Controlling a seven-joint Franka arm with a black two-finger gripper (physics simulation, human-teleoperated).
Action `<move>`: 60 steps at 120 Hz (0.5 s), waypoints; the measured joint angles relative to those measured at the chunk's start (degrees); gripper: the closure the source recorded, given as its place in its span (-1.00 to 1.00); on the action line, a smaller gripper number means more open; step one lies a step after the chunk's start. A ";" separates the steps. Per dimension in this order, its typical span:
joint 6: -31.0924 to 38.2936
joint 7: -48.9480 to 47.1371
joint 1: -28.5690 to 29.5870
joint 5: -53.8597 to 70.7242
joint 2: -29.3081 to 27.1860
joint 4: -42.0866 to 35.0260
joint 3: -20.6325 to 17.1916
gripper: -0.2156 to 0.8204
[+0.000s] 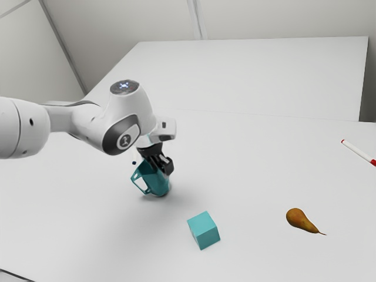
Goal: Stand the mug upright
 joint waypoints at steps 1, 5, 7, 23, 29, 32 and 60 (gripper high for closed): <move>-0.02 -0.09 0.04 -0.05 -0.23 0.04 0.00 0.02; -0.20 -0.43 0.24 -0.23 -1.09 0.30 -0.03 -0.07; -0.40 -0.60 0.37 -0.31 -1.45 0.64 -0.07 -0.11; -4.25 -1.58 0.61 -0.65 -1.57 6.79 -0.20 -0.33; -7.54 -1.66 0.54 -1.30 0.69 12.96 -0.24 -0.38; -9.37 -1.59 0.57 -1.90 1.80 16.07 -0.31 -0.41; -27.36 0.33 8.86 -5.15 3.23 35.64 -5.54 -0.52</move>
